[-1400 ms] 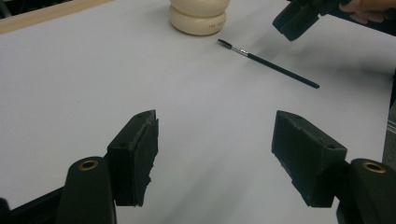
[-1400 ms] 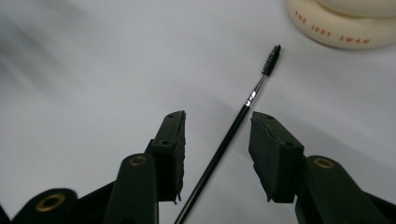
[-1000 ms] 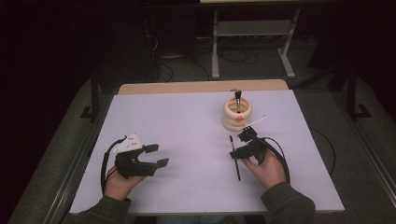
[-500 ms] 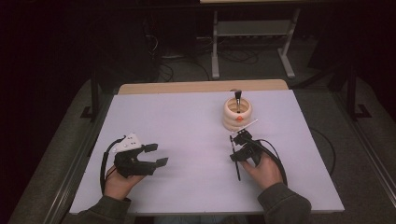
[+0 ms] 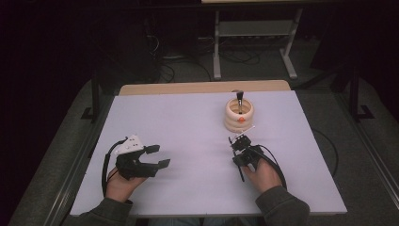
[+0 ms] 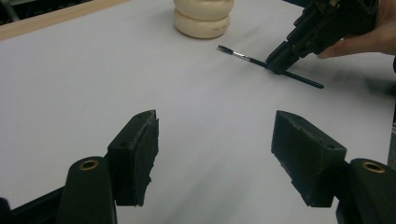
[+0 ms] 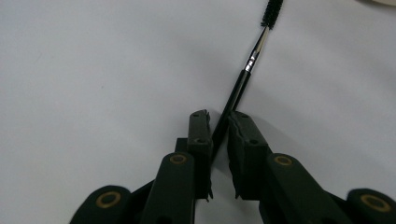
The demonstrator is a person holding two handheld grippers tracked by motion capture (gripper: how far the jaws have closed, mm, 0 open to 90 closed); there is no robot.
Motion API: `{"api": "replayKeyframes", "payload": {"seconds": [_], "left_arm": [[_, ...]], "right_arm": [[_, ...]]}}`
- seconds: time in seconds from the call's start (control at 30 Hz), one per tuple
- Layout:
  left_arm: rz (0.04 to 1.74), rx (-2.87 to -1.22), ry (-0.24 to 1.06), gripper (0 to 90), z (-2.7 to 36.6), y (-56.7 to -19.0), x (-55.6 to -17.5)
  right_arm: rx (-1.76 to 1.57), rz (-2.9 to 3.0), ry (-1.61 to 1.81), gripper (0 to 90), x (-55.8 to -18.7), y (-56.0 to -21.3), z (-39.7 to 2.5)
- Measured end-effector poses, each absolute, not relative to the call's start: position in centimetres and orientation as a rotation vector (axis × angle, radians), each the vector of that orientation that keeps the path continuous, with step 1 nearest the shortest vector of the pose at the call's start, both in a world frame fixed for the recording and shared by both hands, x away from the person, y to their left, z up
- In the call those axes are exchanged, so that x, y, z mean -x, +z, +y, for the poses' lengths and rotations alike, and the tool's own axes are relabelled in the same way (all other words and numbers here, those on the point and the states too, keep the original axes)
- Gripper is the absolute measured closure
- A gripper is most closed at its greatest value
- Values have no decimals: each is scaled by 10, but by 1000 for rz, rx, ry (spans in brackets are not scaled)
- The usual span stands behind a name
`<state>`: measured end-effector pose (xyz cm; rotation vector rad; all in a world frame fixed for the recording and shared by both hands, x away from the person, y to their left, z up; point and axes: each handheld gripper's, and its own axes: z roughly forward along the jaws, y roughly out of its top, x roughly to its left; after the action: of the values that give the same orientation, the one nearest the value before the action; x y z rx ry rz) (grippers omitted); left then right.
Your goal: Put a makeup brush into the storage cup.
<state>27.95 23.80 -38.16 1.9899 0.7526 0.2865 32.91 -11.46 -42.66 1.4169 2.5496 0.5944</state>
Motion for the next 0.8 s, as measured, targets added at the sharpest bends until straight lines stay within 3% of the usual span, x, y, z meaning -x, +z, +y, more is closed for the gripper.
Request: {"api": "replayKeyframes", "payload": {"seconds": [0.27, 0.8], "left_arm": [[746, -1983, 284, 316, 237, -380, -280], [745, -1978, 276, 315, 239, -381, -281]], "right_arm": [[-1347, 2576, 574, 850, -330, -426, -112], [-1291, 2605, 653, 850, -329, -425, -119]]}}
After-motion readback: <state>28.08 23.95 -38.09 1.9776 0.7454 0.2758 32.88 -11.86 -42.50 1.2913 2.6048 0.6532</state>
